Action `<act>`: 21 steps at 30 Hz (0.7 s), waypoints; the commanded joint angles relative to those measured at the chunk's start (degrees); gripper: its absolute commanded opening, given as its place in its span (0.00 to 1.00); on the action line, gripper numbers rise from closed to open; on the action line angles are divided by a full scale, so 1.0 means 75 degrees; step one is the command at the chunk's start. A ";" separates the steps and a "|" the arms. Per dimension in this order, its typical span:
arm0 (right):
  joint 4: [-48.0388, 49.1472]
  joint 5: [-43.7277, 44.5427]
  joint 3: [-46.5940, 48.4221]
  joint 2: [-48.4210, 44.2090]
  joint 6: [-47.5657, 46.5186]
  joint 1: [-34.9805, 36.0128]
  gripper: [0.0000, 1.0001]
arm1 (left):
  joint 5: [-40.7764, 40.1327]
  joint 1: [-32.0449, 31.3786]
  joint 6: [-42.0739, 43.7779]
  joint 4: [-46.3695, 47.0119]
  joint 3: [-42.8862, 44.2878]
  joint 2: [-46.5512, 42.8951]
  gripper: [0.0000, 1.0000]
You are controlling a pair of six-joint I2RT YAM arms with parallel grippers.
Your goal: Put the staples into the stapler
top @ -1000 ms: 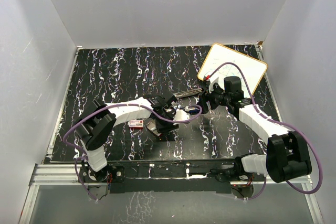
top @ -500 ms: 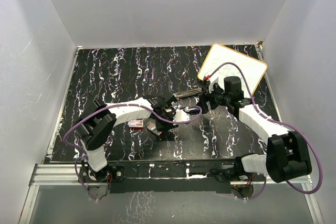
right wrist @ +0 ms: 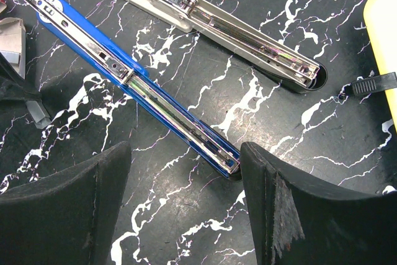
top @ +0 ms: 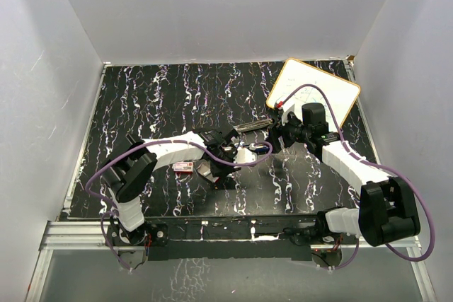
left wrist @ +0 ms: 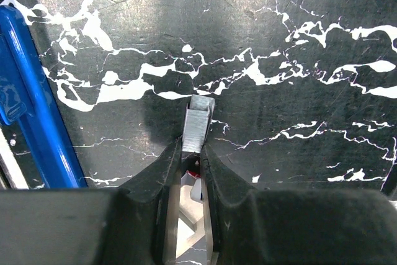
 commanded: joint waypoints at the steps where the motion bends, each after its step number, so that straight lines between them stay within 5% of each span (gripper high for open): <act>1: 0.0254 -0.0084 0.0355 0.0038 -0.0029 -0.0048 0.73 | 0.0327 -0.0019 -0.0300 -0.0236 0.0066 -0.0040 0.10; 13: 0.0254 -0.0092 0.0355 0.0041 -0.0027 -0.0044 0.73 | -0.0106 -0.0014 -0.0176 -0.0285 -0.0092 -0.0412 0.34; 21: 0.0254 -0.0101 0.0348 0.0047 -0.0027 -0.0044 0.73 | -0.0306 -0.0015 0.0652 -0.0183 -0.0175 -0.0314 0.27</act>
